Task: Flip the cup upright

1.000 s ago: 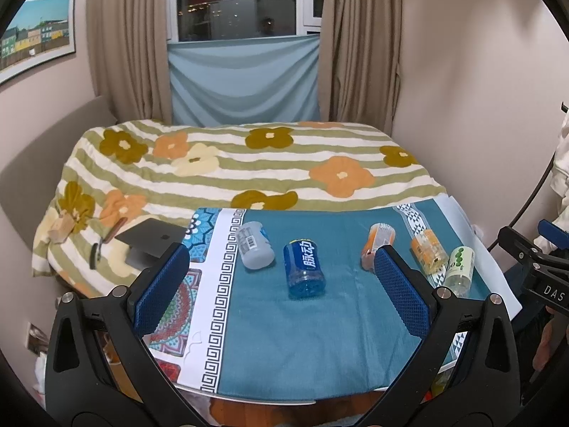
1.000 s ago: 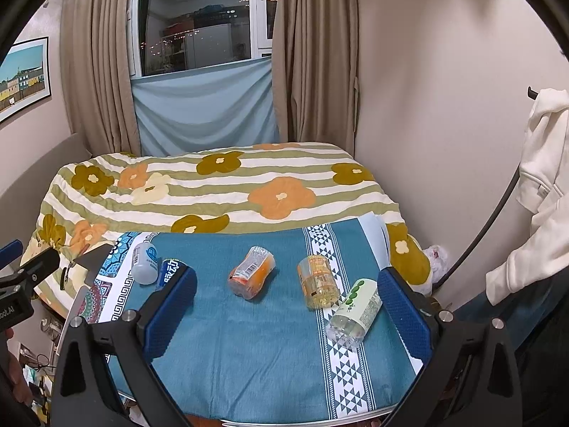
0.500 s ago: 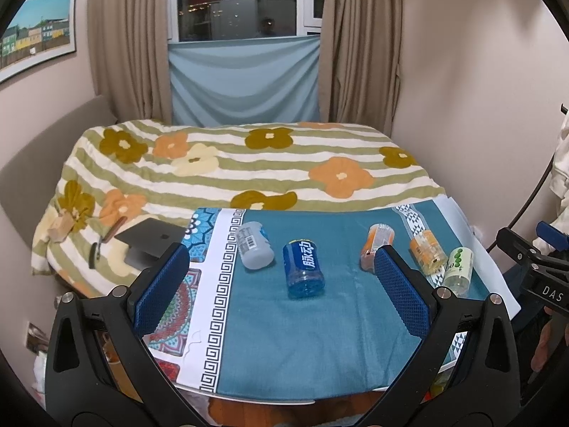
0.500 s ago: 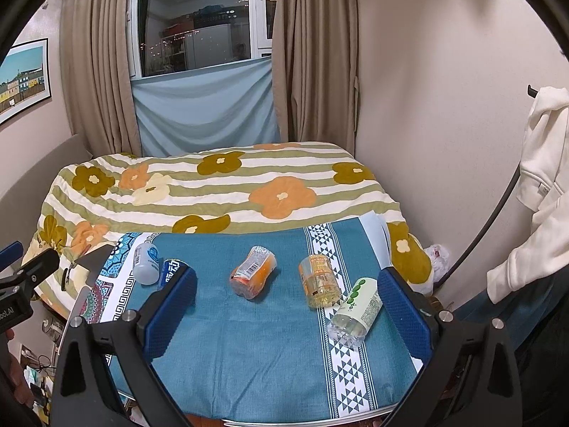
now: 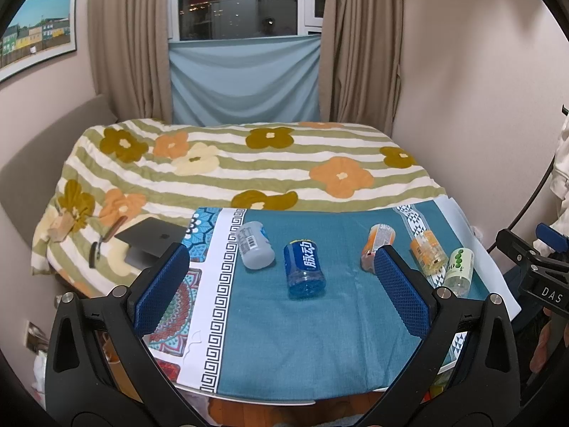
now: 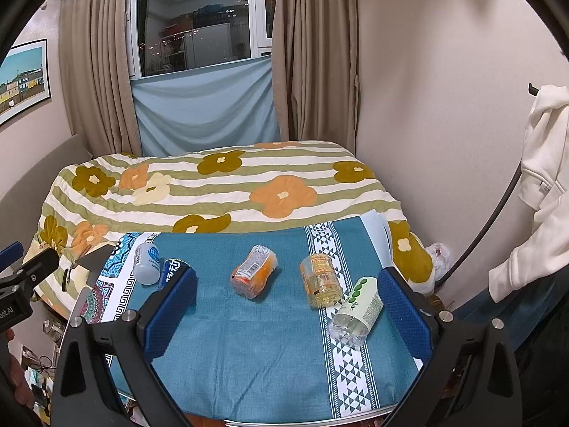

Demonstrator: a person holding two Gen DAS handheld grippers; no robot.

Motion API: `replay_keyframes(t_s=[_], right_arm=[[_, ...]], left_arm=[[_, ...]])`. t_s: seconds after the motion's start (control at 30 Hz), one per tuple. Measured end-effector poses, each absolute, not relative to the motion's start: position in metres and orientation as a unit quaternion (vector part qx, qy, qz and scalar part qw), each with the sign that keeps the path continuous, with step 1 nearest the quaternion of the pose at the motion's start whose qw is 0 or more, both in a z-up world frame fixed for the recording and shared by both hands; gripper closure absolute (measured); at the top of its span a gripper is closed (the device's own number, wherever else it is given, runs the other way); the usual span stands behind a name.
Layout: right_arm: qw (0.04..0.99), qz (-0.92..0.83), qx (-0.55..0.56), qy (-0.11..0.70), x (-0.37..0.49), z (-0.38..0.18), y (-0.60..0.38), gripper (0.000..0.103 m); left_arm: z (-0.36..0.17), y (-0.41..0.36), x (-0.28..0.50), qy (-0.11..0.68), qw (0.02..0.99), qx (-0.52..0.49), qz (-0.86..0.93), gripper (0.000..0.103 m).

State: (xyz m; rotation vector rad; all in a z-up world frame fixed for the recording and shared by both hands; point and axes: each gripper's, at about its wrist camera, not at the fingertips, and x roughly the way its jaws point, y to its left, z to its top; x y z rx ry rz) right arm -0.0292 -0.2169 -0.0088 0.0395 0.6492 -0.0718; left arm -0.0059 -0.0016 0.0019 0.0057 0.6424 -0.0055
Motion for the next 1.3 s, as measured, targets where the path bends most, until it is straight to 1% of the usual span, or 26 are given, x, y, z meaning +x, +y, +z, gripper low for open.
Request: replay_keyframes(t_s=[1.0, 1.3], right_arm=[[0.945, -0.034, 0.025, 0.323, -0.031, -0.01, -0.217, 0.001], [0.937, -0.018, 0.031, 0.348, -0.022, -0.021, -0.223, 0.001]], left_arm=[[-0.002, 0.001, 0.003, 0.329, 0.944, -0.007, -0.004, 0.0], [-0.014, 0.004, 0.023, 0.375, 0.927, -0.015, 0.004, 0.0]])
